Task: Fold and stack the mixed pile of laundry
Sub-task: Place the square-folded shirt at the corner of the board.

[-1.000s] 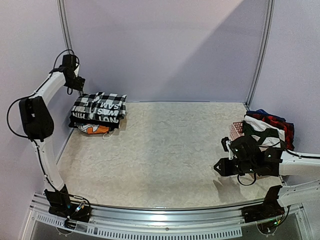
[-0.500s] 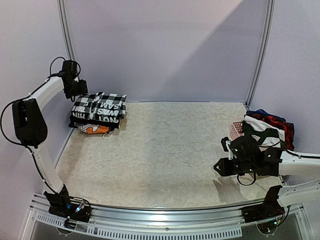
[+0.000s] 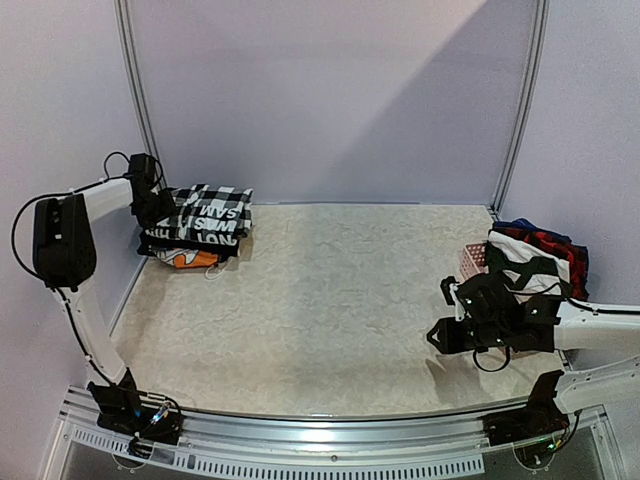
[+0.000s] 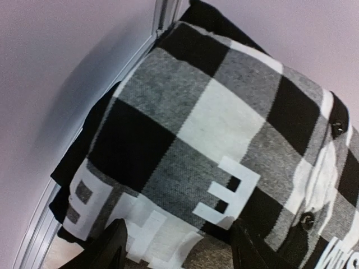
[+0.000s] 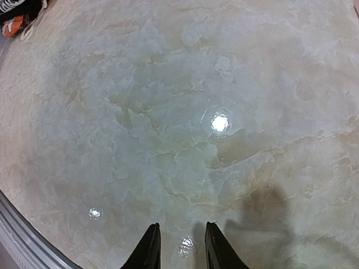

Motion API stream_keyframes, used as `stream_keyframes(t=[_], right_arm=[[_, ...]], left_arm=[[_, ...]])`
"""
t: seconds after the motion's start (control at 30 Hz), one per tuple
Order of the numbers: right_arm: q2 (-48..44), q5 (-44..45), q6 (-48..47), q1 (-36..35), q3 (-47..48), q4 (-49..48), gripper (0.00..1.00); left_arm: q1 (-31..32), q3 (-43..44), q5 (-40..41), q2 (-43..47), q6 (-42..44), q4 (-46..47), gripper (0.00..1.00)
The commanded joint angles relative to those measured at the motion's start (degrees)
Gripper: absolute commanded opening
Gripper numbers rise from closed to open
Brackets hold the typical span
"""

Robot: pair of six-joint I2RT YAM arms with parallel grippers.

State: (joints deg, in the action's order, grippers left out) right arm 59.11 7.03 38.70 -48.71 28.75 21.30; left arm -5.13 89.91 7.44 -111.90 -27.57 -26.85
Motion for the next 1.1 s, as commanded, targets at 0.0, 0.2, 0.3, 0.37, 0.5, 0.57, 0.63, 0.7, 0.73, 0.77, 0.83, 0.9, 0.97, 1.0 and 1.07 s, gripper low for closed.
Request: stream_keyframes(t=[0.0,0.2,0.3,0.37,0.5,0.57,0.63,0.7,0.73,0.77,0.83,0.9,0.97,1.0,1.07], right_arm=[[0.48,1.37,0.17,0.01,0.16,0.38,0.29],[0.36,1.94,0.37,0.04,1.18,1.08,0.30],[1.42,1.92,0.30,0.07,2.20,1.67,0.30],[2.43,1.95,0.24,0.02,3.26,2.22,0.30],[3.95,1.59,-0.07,0.04,5.76,3.10,0.30],[4.46,1.82,-0.33,-0.01,7.10,3.65,0.30],[5.05,1.85,-0.53,0.02,8.40,4.11,0.30],[5.60,1.72,-0.70,0.02,9.35,4.27,0.30],[5.97,1.63,-0.69,0.02,9.64,4.32,0.30],[6.11,1.57,-0.72,0.05,9.85,4.36,0.30],[6.57,1.43,-0.71,-0.02,10.09,4.49,0.30],[6.56,1.40,-0.64,0.04,10.09,4.77,0.30],[6.38,1.41,-0.59,-0.03,10.03,5.14,0.30],[6.30,1.53,-0.61,0.01,9.94,5.26,0.30],[6.08,1.87,-0.56,-0.06,9.77,5.48,0.30]], left_arm=[[-2.59,-2.02,-0.65,-0.62,-2.24,4.35,0.64],[-4.01,-1.97,-1.78,-1.81,-1.75,6.60,0.65],[-4.02,-1.23,0.11,-0.85,-0.99,6.78,0.66],[-3.70,-0.66,2.70,0.70,-0.10,5.89,0.67],[-0.12,-1.08,10.54,5.96,4.15,4.83,0.68],[2.30,-1.58,12.42,8.16,5.92,5.04,0.65],[4.75,-0.57,13.21,8.47,7.60,4.14,0.62],[8.04,1.95,13.21,6.86,9.51,2.22,0.61],[9.31,3.33,12.72,5.70,10.42,1.61,0.61],[10.33,4.67,11.81,4.21,11.41,1.19,0.61],[11.74,7.77,11.17,0.94,12.36,0.09,0.58],[12.30,11.54,11.11,-2.97,12.86,-1.47,0.51],[12.32,15.75,10.92,-7.40,13.42,-3.03,0.48],[12.33,18.00,10.64,-9.52,13.69,-3.91,0.47],[12.25,22.15,9.91,-13.53,14.09,-5.37,0.46]])
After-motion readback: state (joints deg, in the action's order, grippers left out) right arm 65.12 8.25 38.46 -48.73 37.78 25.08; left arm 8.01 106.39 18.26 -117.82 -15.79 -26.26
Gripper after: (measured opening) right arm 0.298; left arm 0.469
